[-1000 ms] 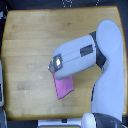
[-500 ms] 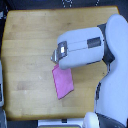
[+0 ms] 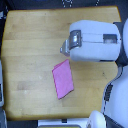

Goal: Folding a cloth

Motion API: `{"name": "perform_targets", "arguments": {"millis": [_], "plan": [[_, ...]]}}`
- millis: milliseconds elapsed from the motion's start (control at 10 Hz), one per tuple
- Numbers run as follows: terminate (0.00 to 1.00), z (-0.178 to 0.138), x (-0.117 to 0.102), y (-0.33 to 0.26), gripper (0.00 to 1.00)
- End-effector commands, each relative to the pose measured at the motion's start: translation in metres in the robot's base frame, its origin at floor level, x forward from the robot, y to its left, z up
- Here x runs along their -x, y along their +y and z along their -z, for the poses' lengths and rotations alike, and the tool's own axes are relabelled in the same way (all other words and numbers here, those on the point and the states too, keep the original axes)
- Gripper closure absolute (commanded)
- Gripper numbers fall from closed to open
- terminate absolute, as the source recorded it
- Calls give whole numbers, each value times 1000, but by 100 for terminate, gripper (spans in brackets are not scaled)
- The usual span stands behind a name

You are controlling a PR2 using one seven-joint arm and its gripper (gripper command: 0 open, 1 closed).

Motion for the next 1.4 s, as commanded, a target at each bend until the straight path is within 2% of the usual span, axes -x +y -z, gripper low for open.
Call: {"name": "perform_targets", "arguments": {"millis": [0, 300, 800, 1200, 1300], "plan": [[0, -29, -44, -112, 0], [0, -28, -60, -166, 0], [0, -23, -75, -230, 0], [0, -18, -108, -257, 0], [100, -17, -115, -264, 0]]}}
